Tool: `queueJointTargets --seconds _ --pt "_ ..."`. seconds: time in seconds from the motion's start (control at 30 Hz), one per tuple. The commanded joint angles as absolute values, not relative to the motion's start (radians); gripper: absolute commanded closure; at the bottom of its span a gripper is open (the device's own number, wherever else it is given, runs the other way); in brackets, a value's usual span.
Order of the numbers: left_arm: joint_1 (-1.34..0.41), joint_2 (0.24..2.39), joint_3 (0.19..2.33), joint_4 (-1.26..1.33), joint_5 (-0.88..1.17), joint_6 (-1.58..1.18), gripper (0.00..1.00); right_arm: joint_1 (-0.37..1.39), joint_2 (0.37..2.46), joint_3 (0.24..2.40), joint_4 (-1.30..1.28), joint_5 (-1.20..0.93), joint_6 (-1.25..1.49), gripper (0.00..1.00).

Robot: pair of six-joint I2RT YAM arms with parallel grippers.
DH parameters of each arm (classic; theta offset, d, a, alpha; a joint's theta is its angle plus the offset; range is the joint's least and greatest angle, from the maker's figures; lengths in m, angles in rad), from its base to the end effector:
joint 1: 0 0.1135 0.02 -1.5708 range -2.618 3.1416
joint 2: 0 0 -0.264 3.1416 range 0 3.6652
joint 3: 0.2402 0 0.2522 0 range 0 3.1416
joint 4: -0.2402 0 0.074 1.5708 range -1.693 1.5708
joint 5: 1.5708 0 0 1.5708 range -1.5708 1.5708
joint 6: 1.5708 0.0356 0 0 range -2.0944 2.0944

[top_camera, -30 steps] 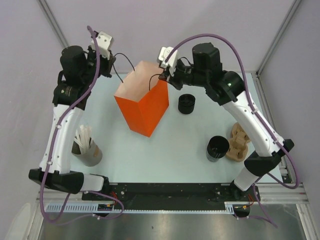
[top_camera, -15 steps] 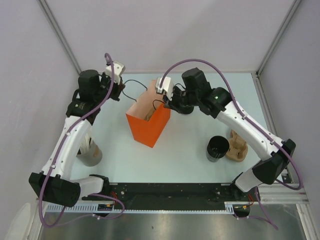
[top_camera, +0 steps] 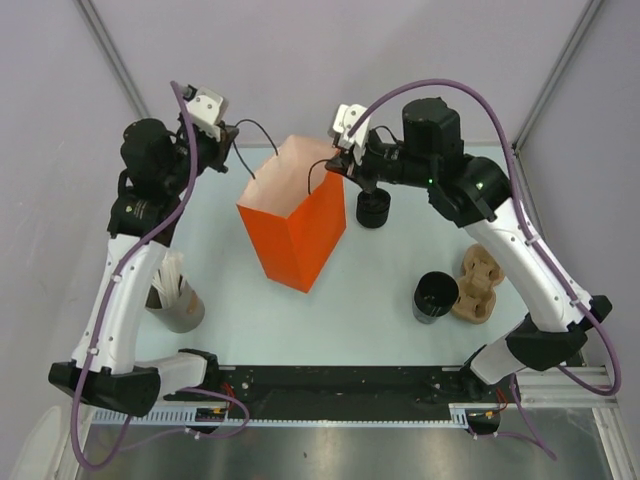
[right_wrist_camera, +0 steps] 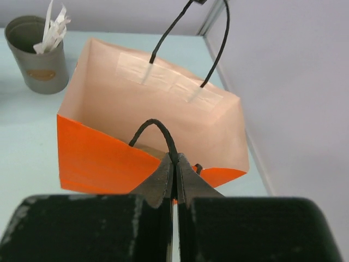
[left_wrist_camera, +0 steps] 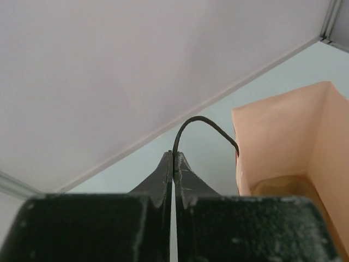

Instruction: Pack the takeout coffee

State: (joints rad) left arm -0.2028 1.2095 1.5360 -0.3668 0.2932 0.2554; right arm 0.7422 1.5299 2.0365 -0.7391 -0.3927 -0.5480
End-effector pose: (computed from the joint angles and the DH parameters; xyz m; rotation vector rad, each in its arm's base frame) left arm 0.2403 -0.0599 0.4915 0.5832 1.5037 -0.1954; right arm 0.2106 0.2117 0.5240 -1.3014 1.2611 0.4917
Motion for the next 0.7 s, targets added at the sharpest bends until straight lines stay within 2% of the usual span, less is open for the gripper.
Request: queueJointTargets --seconds 0.0,0.17,0.4,0.47,0.5,0.6,0.63,0.67 --pt "-0.206 1.175 1.454 -0.321 0.302 0.229 1.0 0.742 1.503 1.913 -0.73 -0.414 -0.528 1.0" --pt "-0.206 1.143 1.31 -0.292 0.288 0.241 1.0 0.759 1.471 1.695 -0.658 -0.384 -0.532 1.0" --pt "-0.206 1.146 1.356 -0.305 0.288 0.233 1.0 0.761 1.486 1.735 -0.667 -0.396 -0.529 1.0" --pt "-0.206 1.147 1.361 -0.304 0.285 0.235 1.0 0.761 1.491 1.738 -0.672 -0.403 -0.528 0.97" --pt "-0.206 1.147 1.359 -0.304 0.284 0.235 1.0 0.761 1.491 1.738 -0.673 -0.41 -0.529 0.95" --pt "-0.206 1.146 1.353 -0.299 0.279 0.235 1.0 0.761 1.493 1.744 -0.678 -0.416 -0.532 0.77" --pt "-0.206 1.146 1.35 -0.295 0.27 0.232 1.0 0.762 1.493 1.749 -0.681 -0.419 -0.534 0.64" --pt "-0.206 1.147 1.35 -0.295 0.267 0.232 1.0 0.762 1.496 1.756 -0.693 -0.42 -0.537 0.59"
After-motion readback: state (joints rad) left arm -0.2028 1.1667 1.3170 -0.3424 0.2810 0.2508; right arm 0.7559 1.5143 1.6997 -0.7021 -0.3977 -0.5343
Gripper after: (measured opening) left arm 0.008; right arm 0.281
